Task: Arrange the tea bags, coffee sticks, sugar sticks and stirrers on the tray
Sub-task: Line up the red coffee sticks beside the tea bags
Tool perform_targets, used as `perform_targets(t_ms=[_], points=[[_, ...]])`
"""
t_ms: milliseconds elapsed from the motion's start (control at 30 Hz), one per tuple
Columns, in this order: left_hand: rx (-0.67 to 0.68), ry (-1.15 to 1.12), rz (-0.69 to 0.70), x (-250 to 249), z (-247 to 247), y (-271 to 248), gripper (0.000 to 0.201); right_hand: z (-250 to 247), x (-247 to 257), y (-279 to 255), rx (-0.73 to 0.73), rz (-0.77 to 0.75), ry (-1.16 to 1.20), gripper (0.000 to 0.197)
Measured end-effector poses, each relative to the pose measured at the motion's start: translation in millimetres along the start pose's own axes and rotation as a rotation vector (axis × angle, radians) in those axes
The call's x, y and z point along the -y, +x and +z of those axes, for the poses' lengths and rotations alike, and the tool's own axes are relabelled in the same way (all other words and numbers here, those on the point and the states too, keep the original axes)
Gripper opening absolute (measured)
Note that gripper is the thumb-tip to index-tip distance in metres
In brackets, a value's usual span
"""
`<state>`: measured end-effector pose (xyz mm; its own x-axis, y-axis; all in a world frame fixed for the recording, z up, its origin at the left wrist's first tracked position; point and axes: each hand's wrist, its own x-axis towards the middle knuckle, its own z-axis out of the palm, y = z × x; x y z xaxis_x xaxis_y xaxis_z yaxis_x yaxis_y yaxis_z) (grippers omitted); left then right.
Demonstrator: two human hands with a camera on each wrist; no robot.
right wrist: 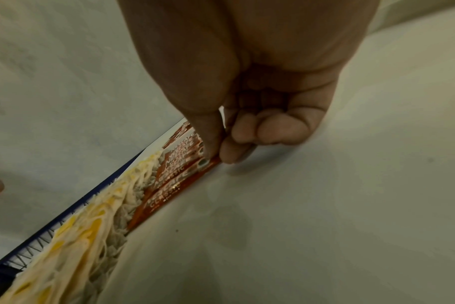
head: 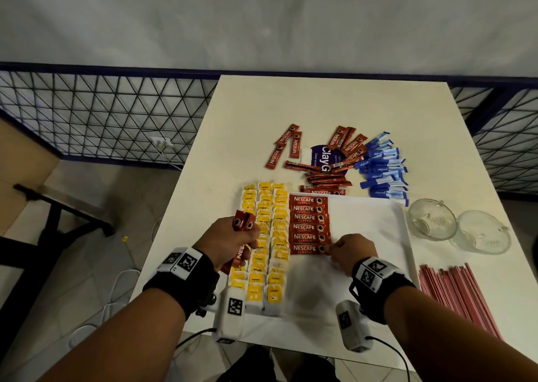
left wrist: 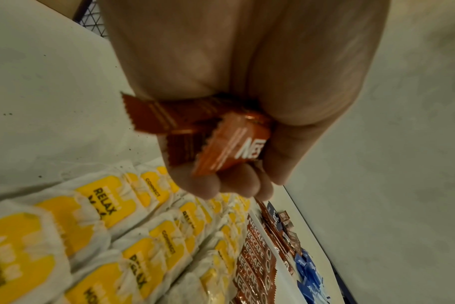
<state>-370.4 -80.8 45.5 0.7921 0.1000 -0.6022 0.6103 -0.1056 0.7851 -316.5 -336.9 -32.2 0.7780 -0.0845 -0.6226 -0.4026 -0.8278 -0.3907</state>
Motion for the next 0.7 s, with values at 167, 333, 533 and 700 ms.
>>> perform_targets(t_ms=[167,333,533,700], points=[[0.001,0.017,-0.004,-1.7,2.5,-0.6,0.014,1.6,-2.9,4.8,-0.007,0.005,-0.016,0.034],[0.017,0.024,-0.014,-3.0,1.7,-1.9,0.014,-2.2,-3.6,0.7,0.011,-0.02,-0.057,0.041],[0.17,0.072,0.002,-10.2,8.2,-7.3,0.005,-28.5,28.5,-40.1,-0.08,-0.32,0.087,0.048],[0.284,0.383,0.093,-27.9,37.7,-10.9,0.006,-39.7,76.0,-65.0,0.026,-0.678,0.216,0.026]])
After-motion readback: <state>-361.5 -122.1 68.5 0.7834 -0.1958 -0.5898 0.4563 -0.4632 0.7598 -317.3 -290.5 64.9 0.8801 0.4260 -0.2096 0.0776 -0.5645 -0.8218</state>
